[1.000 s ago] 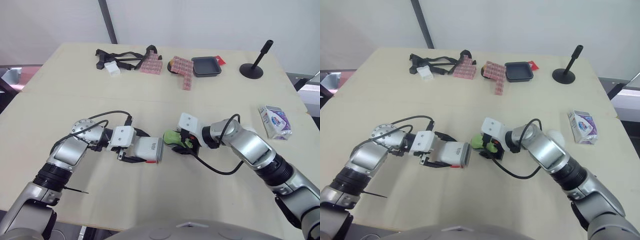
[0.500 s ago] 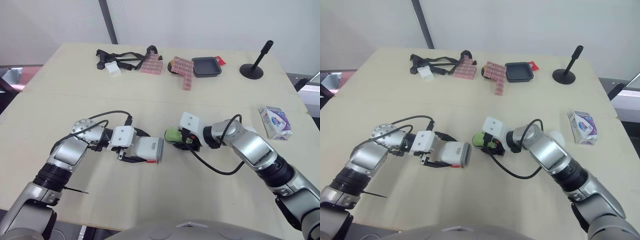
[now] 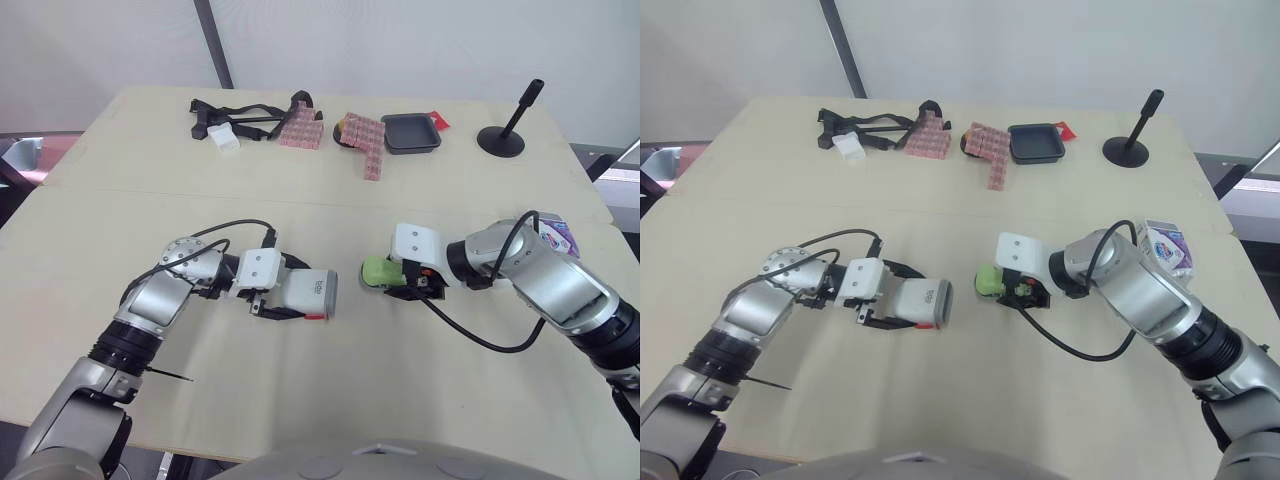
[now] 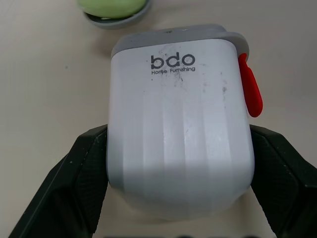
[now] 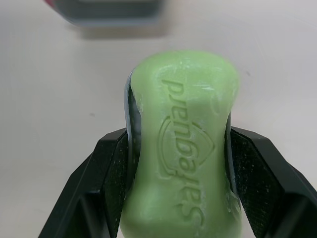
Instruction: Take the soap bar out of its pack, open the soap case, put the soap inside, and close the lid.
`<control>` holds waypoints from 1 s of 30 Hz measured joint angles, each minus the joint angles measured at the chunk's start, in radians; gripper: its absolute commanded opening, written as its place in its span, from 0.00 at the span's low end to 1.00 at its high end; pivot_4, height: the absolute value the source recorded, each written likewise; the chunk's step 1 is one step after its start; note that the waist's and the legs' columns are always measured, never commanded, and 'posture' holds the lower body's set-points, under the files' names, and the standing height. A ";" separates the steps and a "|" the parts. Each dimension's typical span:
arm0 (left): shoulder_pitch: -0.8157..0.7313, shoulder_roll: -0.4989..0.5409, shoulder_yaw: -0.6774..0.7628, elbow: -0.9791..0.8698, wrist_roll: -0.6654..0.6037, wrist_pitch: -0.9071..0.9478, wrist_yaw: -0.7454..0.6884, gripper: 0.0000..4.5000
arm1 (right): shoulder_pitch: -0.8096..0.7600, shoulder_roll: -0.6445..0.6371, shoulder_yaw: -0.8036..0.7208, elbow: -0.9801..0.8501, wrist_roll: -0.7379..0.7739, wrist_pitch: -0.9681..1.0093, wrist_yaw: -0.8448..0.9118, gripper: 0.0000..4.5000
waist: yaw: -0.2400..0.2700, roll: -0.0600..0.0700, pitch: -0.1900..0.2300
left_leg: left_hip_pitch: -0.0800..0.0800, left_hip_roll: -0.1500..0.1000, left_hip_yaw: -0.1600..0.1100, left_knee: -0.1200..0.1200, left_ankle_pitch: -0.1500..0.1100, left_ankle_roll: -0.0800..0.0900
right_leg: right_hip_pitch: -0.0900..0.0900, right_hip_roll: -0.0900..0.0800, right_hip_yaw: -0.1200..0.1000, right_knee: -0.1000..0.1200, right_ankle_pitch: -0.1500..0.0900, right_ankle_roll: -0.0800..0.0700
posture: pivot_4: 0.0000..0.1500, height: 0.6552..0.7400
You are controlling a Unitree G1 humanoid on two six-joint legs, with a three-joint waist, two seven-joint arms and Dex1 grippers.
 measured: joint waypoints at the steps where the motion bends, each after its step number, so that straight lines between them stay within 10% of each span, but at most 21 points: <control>1: -0.004 -0.008 0.000 0.006 0.006 -0.005 0.005 0.77 | 0.000 0.000 0.000 -0.007 0.005 0.016 0.005 0.56 | 0.002 0.000 0.000 | 0.000 0.000 0.000 0.000 0.000 0.000 | 0.000 0.000 0.000 0.001 0.000 0.000 | 1.00 1.00; 30: -0.050 -0.082 -0.038 0.040 0.036 -0.032 0.068 0.77 | -0.119 0.068 0.111 0.017 -0.024 0.089 0.021 0.56 | 0.009 0.000 0.000 | 0.000 0.001 0.000 0.001 0.000 0.000 | 0.000 0.000 0.000 0.003 0.000 0.000 | 1.00 1.00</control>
